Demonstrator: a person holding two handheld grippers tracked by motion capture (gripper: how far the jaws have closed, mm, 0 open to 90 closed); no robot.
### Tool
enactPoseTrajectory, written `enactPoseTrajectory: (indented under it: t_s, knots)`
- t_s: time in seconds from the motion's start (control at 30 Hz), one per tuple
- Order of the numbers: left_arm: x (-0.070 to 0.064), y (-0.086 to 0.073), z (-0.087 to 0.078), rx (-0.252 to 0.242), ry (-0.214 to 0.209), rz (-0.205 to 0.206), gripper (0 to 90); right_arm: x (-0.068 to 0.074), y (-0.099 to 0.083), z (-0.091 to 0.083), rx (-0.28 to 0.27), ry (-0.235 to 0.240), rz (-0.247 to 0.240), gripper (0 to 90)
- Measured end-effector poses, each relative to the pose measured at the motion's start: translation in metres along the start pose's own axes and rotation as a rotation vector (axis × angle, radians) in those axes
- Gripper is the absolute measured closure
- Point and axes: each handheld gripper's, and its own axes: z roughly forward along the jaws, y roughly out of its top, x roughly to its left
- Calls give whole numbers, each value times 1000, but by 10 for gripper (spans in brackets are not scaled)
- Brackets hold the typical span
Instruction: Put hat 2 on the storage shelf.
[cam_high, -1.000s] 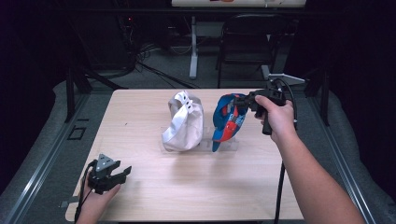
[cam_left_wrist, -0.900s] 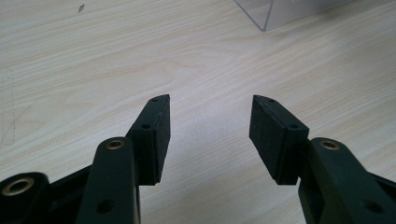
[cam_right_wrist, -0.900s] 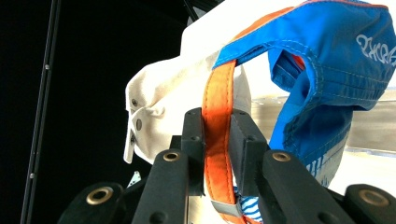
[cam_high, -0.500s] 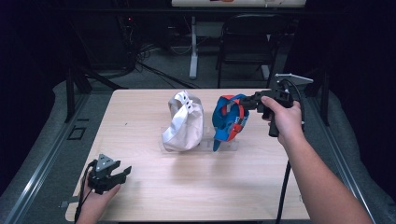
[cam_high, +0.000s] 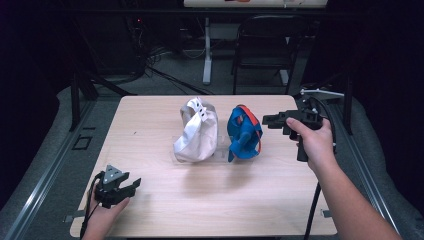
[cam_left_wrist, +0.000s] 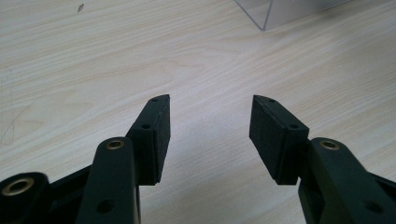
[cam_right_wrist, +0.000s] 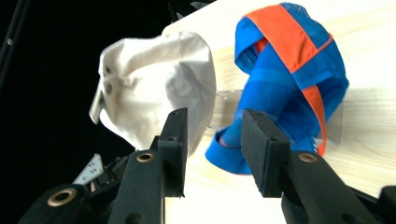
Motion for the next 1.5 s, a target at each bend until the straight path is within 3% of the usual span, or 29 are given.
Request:
enactPoseTrajectory:
  t_s: [0.27, 0.5, 0.57, 0.73, 0.9, 1.27, 1.5]
  knots:
    - [-1, 0, 1, 2, -3, 1, 488, -15, -32, 3, -15, -35, -76, 570]
    - [-2, 0, 1, 8, -7, 6, 488, -38, -75, 11, -61, -72, -168, 554]
    - [-3, 0, 2, 1, -6, 5, 488, -47, -88, 15, -55, -72, -159, 556]
    - [-6, 0, 4, 4, -11, 19, 488, -70, -121, 20, -100, -82, -177, 540]
    - [-9, 0, 6, 7, -17, 23, 488, -93, -145, 20, -157, -123, -176, 535]
    - [-14, 0, 14, 9, -29, 46, 480, -119, -169, 28, -260, -257, -283, 474]
    - [-13, 1, 20, 9, -50, 36, 479, -131, -178, 35, -271, -299, -280, 480]
